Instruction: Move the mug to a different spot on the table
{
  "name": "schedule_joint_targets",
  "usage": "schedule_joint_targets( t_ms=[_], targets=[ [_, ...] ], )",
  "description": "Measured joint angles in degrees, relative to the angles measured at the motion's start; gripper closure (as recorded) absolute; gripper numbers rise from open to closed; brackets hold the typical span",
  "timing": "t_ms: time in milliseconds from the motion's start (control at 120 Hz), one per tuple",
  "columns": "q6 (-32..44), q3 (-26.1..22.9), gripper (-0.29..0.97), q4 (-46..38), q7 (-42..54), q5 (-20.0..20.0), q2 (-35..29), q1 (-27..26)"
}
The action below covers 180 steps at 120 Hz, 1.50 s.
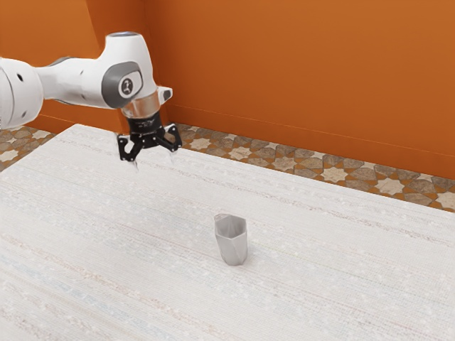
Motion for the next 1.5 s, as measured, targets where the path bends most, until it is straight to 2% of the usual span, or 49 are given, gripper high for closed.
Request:
schedule_joint_targets(
  t_ms=[358,700,833,958,1100,1500],
  targets=[
    [9.86,-5.48,0.00,-5.68,-15.94,-4.26,1.73,-0.20],
    [10.72,-8.94,0.00,-5.74,-25.67,-4.63,6.27,-0.28],
    [10.09,-10.02,0.00,-5.43,-28.22,-4.54,7.74,-0.30],
    [10.65,-11.02,0.00,-5.20,-29.64,0.02,8.59,-0.28],
    [12.59,-13.15,0.00,-3.60,-30.42,1.99,10.27,-0.29],
    [8.89,-12.74,0.01,4.27,-31.67,-1.84,17.02,-0.04]
  ],
)
